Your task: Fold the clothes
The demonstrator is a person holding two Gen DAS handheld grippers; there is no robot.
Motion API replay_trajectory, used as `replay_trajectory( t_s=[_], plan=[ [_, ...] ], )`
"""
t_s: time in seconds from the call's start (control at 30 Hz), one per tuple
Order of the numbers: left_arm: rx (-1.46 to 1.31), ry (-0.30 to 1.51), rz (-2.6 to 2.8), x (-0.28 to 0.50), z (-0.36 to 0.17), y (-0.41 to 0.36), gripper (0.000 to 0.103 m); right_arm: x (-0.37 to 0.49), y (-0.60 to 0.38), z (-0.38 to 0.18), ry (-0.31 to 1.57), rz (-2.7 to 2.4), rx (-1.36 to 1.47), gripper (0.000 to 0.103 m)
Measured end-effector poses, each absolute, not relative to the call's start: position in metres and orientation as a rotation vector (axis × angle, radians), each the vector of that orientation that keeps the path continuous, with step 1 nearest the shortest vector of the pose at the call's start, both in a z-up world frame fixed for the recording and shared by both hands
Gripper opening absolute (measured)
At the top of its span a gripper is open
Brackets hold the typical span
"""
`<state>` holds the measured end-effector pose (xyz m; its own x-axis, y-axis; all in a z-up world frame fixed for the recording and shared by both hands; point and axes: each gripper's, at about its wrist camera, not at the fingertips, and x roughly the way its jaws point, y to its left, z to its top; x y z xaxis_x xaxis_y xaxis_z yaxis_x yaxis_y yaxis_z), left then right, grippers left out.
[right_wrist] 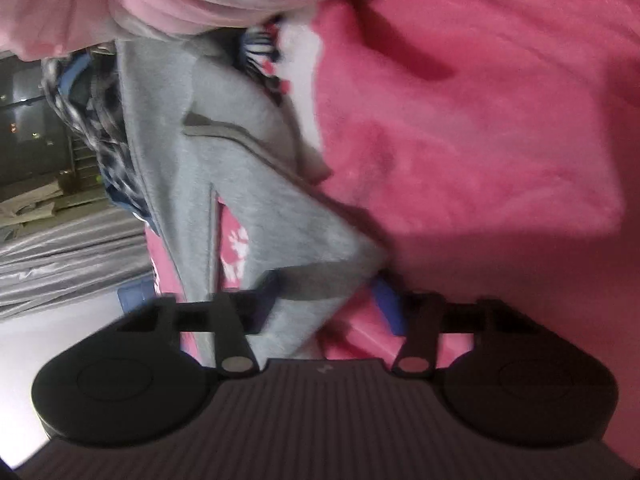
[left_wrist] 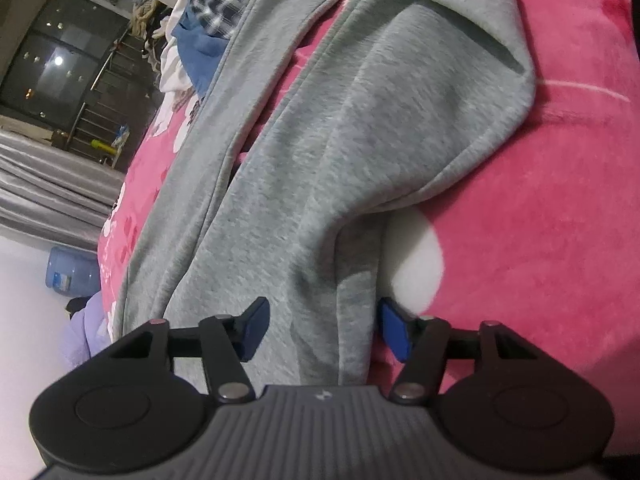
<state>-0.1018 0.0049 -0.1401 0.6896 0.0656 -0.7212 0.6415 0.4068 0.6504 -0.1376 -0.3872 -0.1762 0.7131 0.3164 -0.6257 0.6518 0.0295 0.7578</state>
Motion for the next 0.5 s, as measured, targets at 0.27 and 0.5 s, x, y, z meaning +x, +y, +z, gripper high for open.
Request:
replay_trajectory(
  t_s=[0.27,0.5],
  plan=[
    [1.053,0.689,-0.430,-0.113,-0.119,0.013,0.008,-0.157,-0.401,-0.043,0.699,-0.342,0.949,0.003],
    [1.109,0.688,-0.612,-0.142,-0.112,0.022,0.007,-0.192,-0.420,-0.008,0.980,-0.490,0.517,0.003]
  ],
)
